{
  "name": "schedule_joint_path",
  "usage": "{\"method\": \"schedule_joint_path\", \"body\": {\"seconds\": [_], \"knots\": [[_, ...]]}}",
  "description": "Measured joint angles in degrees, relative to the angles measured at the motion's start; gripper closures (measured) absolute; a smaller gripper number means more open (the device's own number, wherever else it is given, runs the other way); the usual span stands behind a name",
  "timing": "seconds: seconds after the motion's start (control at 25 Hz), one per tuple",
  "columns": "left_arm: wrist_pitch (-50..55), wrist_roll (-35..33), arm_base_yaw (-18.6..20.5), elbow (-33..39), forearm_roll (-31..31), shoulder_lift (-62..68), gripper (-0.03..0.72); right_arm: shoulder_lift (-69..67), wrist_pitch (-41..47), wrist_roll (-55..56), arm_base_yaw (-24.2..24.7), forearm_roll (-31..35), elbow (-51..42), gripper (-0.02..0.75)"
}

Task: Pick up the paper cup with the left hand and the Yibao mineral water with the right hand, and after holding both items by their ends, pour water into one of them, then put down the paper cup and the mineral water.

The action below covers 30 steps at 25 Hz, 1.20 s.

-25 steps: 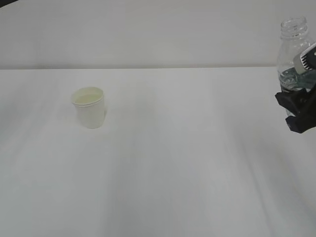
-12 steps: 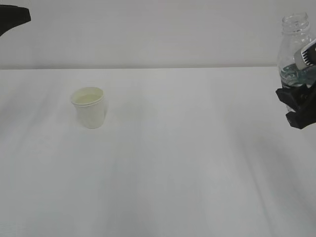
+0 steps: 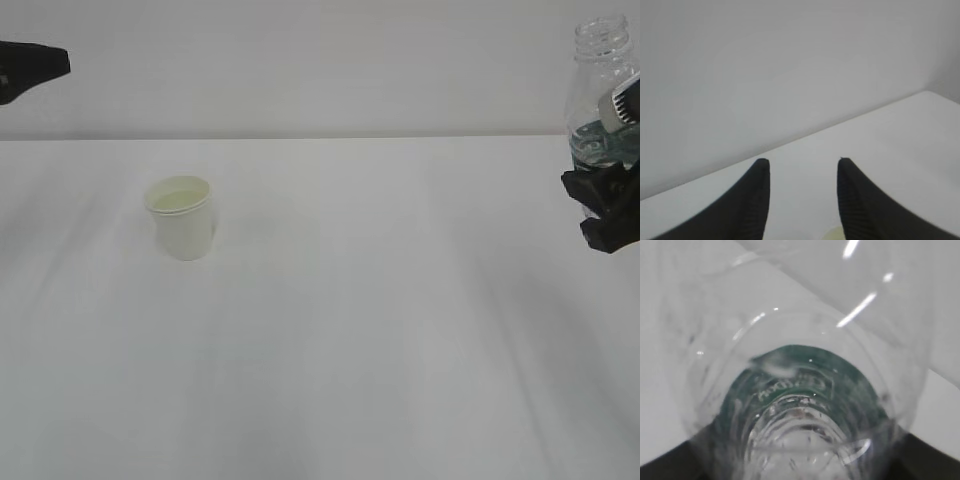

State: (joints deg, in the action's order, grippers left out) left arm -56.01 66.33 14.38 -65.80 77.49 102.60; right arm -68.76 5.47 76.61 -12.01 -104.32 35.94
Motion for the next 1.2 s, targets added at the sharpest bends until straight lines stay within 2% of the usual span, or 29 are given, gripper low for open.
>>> {"method": "schedule_joint_path", "body": {"seconds": [0.16,0.4,0.52,0.68,0.84,1.04,1.2], "knots": [[-1.0,-3.4,0.1,0.0,0.4,2.9,0.367,0.0,0.0,0.0,0.0,0.0,0.0,0.282],[-9.4,-4.9,2.7,0.0,-8.3,10.1,0.367,0.0,0.0,0.0,0.0,0.0,0.0,0.282],[-9.7,-5.5,4.6,0.6,-9.8,12.0,0.367,0.0,0.0,0.0,0.0,0.0,0.0,0.282],[-10.1,-9.3,7.2,5.2,-13.6,12.4,0.368,0.0,0.0,0.0,0.0,0.0,0.0,0.282],[-10.2,-15.9,8.8,12.7,-23.2,12.6,0.368,0.0,0.0,0.0,0.0,0.0,0.0,0.282],[-10.2,-22.3,7.6,18.7,-29.6,12.6,0.373,0.0,0.0,0.0,0.0,0.0,0.0,0.282],[-10.2,-25.4,5.0,21.3,-31.1,12.6,0.410,0.0,0.0,0.0,0.0,0.0,0.0,0.282]]}}
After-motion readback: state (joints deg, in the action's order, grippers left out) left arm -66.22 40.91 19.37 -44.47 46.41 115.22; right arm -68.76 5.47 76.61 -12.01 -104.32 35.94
